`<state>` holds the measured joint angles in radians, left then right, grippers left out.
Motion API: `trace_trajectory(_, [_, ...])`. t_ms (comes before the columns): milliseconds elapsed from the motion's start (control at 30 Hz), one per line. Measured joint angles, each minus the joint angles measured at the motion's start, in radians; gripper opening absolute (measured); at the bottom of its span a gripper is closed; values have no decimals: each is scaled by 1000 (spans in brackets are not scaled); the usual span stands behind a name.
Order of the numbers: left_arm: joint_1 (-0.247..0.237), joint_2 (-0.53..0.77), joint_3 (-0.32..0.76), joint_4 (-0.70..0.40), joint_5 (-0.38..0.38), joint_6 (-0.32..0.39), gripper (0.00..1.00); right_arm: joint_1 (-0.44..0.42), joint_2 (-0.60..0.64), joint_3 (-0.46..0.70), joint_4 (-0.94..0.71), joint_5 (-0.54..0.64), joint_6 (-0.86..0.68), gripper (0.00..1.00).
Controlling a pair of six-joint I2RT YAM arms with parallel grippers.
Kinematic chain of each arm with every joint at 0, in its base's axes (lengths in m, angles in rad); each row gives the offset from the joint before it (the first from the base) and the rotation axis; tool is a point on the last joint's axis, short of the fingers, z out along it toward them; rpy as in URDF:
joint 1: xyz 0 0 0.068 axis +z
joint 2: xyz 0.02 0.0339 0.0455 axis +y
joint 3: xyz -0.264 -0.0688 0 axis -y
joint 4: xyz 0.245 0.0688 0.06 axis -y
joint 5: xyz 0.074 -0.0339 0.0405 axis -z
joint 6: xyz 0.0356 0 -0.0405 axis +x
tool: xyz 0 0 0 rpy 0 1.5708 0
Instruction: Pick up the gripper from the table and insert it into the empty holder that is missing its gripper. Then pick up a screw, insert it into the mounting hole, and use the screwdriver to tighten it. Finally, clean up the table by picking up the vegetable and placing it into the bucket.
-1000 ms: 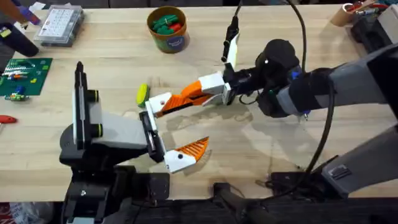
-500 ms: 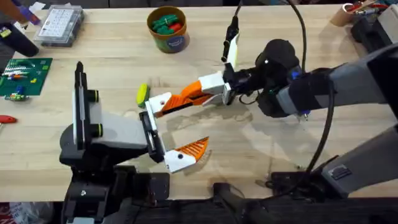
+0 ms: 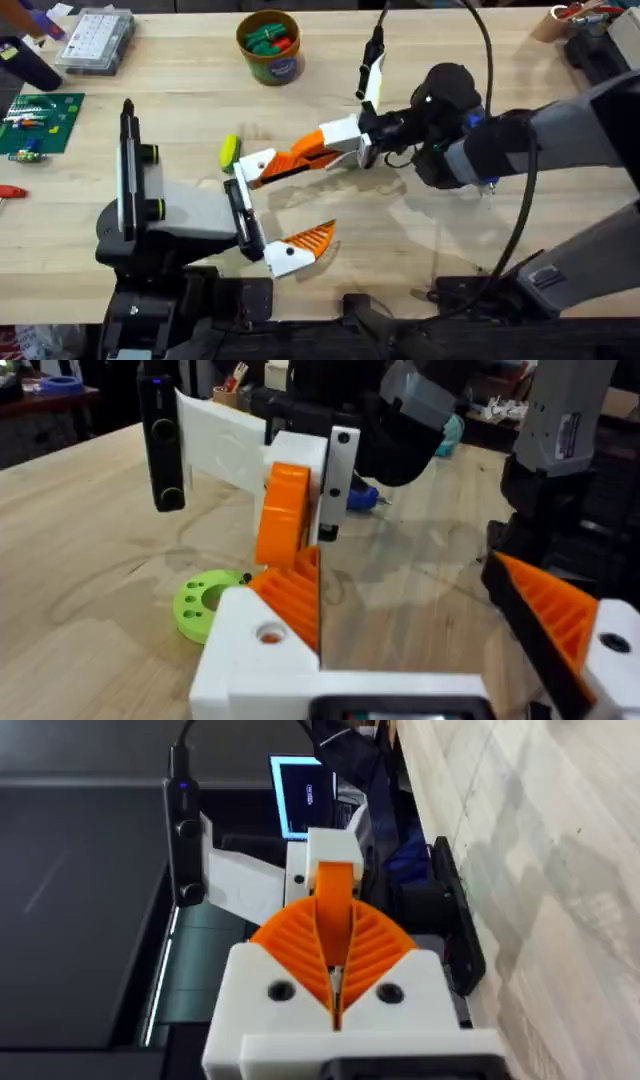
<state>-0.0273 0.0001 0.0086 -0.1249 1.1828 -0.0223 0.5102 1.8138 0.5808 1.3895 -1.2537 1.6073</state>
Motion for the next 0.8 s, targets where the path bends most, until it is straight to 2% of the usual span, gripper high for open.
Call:
trace_trajectory(167, [0, 0, 0, 0, 0, 0, 986, 0, 0, 0, 0, 0, 0, 11])
trace_trajectory(233, [0, 0, 0, 0, 0, 0, 986, 0, 0, 0, -2, -1, -1, 83])
trace_trajectory(267, [0, 0, 0, 0, 0, 0, 986, 0, 0, 0, -3, -1, 0, 178])
trace_trajectory(433, [0, 0, 0, -1, 3, -1, 986, 0, 0, 10, 4, 0, -6, 857])
trace_trajectory(467, [0, 0, 0, -1, 3, -1, 986, 0, 0, 11, 5, 0, -9, 960])
trace_trajectory(533, [0, 0, 0, -1, 3, -1, 986, 0, 0, 11, 5, 0, -8, 992])
trace_trajectory(800, [0, 0, 0, -1, 3, -1, 986, 0, 0, 11, 5, 0, -8, 995])
